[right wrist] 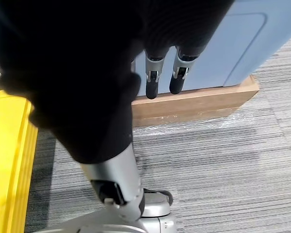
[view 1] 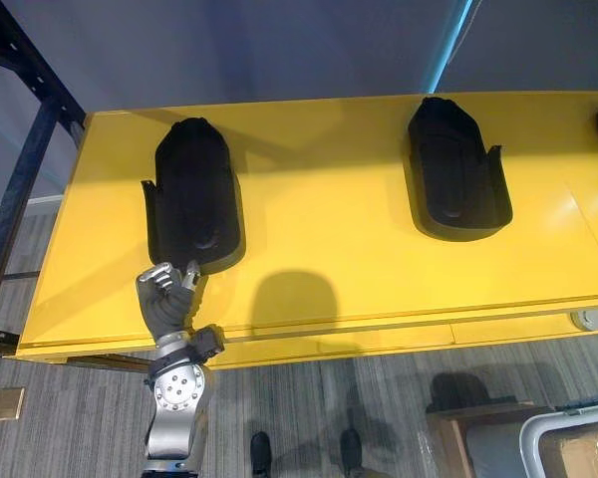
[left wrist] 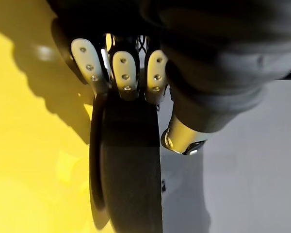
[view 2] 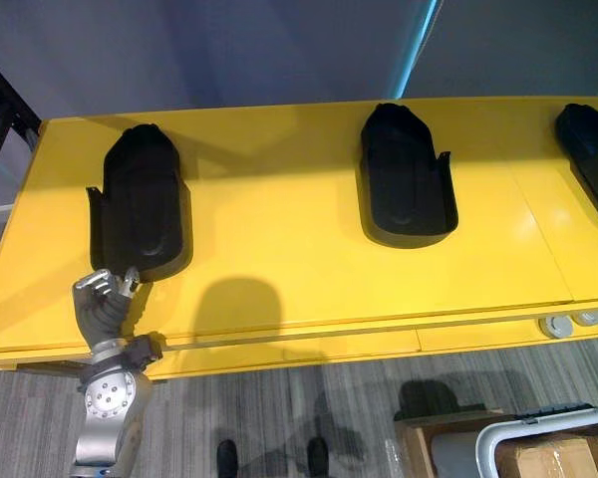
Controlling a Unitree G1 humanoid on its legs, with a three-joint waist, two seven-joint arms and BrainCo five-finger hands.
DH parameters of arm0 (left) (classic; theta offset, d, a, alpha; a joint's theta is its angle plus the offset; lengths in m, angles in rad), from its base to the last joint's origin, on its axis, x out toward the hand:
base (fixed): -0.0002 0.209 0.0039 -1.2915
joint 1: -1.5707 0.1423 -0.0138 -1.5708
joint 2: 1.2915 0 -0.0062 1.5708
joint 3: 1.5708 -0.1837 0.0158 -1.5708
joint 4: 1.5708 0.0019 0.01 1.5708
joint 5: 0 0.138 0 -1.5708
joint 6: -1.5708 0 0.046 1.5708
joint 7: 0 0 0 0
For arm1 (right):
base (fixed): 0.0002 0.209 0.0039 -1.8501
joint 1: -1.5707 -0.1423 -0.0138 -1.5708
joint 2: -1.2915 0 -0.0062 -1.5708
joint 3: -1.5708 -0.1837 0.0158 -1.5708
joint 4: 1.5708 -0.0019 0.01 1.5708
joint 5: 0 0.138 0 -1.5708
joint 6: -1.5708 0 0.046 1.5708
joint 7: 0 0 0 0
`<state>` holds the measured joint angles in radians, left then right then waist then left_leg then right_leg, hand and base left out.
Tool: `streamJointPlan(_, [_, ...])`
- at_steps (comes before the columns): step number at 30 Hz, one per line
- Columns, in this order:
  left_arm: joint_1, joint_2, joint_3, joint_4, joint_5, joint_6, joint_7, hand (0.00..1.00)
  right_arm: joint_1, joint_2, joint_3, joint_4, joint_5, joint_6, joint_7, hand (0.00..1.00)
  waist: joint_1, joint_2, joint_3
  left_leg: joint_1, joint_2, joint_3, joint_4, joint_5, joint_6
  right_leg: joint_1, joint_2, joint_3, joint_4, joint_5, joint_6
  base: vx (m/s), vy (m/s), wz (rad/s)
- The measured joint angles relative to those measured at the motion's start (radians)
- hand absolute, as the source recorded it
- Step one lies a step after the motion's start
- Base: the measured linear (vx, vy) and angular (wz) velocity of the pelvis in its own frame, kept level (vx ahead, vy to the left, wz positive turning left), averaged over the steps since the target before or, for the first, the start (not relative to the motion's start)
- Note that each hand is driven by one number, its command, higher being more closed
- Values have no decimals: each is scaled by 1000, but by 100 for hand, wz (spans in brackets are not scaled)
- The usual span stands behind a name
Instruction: Walk over and take plastic housings, then place them on the shelf
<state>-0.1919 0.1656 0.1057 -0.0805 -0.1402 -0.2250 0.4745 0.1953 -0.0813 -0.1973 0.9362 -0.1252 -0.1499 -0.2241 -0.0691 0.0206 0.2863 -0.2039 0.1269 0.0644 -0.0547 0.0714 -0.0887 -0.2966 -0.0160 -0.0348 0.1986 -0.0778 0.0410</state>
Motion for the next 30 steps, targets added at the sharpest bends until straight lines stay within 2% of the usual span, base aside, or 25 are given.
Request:
streamJointPlan(8, [-62, 37, 42, 53, -34, -11, 27, 100, -7, -1, 0, 1, 2, 4, 0, 0, -4, 0, 16, 2, 0, 0, -2, 0, 0, 0, -1, -1, 0, 2, -3, 0, 0, 0])
streamJointPlan(9, [-75, 41, 57, 67, -34, -13, 32, 0, -12, -1, 0, 3, 2, 5, 0, 0, -7, 0, 17, 6, 0, 1, -5, 0, 0, 3, 0, -1, -2, 3, -5, 0, 0, 0])
streamJointPlan(13, [-59, 36, 61, 42, -36, -7, 46, 0, -28, 0, -7, 20, 2, 6, 0, 0, -16, -3, 27, 17, -3, 3, -6, 0, 0, 14, -3, 3, -4, 3, -5, 0, 0, 0])
streamJointPlan(16, [87, -20, 11, -111, -32, 9, 41, 0, -30, 12, -31, 22, 2, 8, 1, 0, -11, -12, 32, 41, -2, 32, 7, -18, 3, 27, 1, 40, -7, 5, -6, 15, 3, -35])
streamJointPlan(17, [171, -50, -36, -173, -29, 10, 34, 0, -30, 14, -31, 22, 2, 8, 4, 0, 0, -20, 37, 52, 2, 56, 69, -63, 4, 48, 7, 77, -6, 5, -6, 33, 12, -87])
streamJointPlan(18, [242, -90, -92, -216, -25, 15, 24, 0, -30, 14, -27, 13, 2, 10, 5, 0, 13, -23, 40, 49, 13, 45, 189, -143, 9, 74, 20, 126, 1, 5, -6, 45, 23, -106])
streamJointPlan(19, [271, -111, -111, -234, -22, 16, 19, 0, -30, 13, -20, 4, 2, 12, 6, 0, 25, -23, 40, 46, 21, 18, 260, -188, 19, 86, 33, 160, 8, 5, -6, 22, 45, -165])
streamJointPlan(20, [311, -149, -160, -273, -20, 17, 10, 0, -29, 5, 1, -27, 2, 13, 6, 0, 63, -24, 39, 42, 36, -86, 406, -275, 12, 101, 69, 242, 28, 4, -6, -1, 68, -193])
streamJointPlan(21, [323, -167, -188, -299, 2, 17, 3, 0, -29, -2, 22, -65, 3, 12, 7, 0, 82, -18, 35, 33, 39, -207, 514, -328, -19, 102, 105, 297, 47, 0, -4, -94, 174, -257])
streamJointPlan(22, [316, -176, -234, -316, 51, 16, -9, 0, -26, -6, 40, -119, 3, 11, 7, 0, 91, -13, 13, 27, 20, -384, 620, -385, -86, 84, 162, 363, 87, -28, 7, -115, 179, -183])
streamJointPlan(24, [290, -183, -276, -319, 96, 16, -29, 0, 8, 8, 43, -167, 6, 11, 7, 0, 62, -19, -16, 33, 2, -481, 640, -426, -89, 59, 178, 391, 112, -34, 16, -85, 202, -85])
streamJointPlan(25, [261, -204, -302, -317, 132, 15, -35, 0, 44, 20, 40, -204, 39, 11, 7, 0, 46, -22, -23, 49, -6, -507, 640, -466, -83, 40, 186, 408, 154, -32, 23, -41, 174, -35])
streamJointPlan(26, [255, -208, -310, -317, 135, 15, -37, 0, 52, 23, 38, -213, 48, 12, 7, 0, 43, -24, -24, 56, -7, -504, 637, -473, -78, 37, 190, 418, 161, -32, 24, -42, 185, -68])
streamJointPlan(27, [252, -211, -317, -308, 144, 13, -39, 0, 76, 43, 30, -246, 85, 12, 7, 0, 41, -32, -29, 87, -16, -488, 625, -494, -52, 32, 200, 467, 176, -26, 37, -62, 233, -139])
streamJointPlan(28, [244, -211, -317, -267, 145, 15, -41, 0, 102, 71, 17, -298, 124, 10, 6, 0, 45, -44, -37, 135, -24, -413, 587, -506, -29, 33, 204, 547, 166, -5, 69, -114, 312, -171])
streamJointPlan(30, [244, -213, -318, -244, 145, 17, -46, 0, 106, 80, 6, -321, 135, 10, 5, 0, 44, -46, -40, 167, -30, -330, 565, -520, 0, 15, 201, 550, 165, 30, 91, -158, 285, -169])
